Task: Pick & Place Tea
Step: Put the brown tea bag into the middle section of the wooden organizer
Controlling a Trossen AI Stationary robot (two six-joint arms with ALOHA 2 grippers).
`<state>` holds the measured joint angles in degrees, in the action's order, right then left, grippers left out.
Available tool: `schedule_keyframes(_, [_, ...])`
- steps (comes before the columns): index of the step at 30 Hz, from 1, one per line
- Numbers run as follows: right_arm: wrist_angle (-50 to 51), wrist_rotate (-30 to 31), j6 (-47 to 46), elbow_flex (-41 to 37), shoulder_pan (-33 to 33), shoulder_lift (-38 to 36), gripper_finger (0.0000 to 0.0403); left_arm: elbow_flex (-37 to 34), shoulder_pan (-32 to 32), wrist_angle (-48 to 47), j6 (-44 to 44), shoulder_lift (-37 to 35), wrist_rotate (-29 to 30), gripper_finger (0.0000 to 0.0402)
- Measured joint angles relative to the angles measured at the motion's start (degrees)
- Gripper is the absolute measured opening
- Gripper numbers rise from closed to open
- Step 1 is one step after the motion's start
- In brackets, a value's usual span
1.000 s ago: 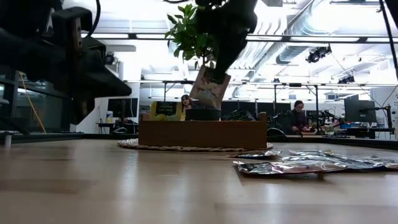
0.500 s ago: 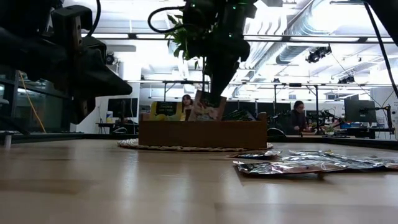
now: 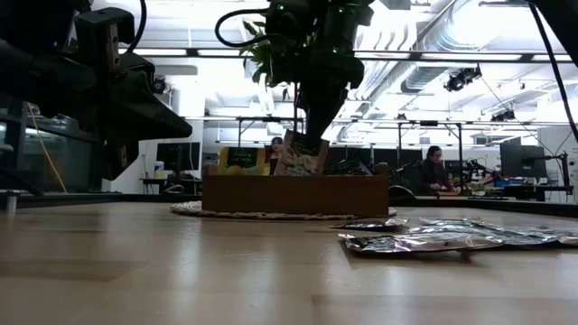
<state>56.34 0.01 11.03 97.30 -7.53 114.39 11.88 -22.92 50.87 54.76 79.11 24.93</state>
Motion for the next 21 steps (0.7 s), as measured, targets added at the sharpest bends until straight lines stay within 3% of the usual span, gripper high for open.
schedule_keyframes(13, [0.52, -1.10, -6.06, 0.00, 0.06, -1.65, 0.0160, 0.02, 0.00, 0.00, 1.05, 0.00, 0.00, 0.0000])
schedule_keyframes(21, [4.26, 2.94, -12.87, 0.00, 4.02, -7.99, 0.0168, 3.75, 0.02, -1.21, -1.18, 1.37, -1.49, 0.0000])
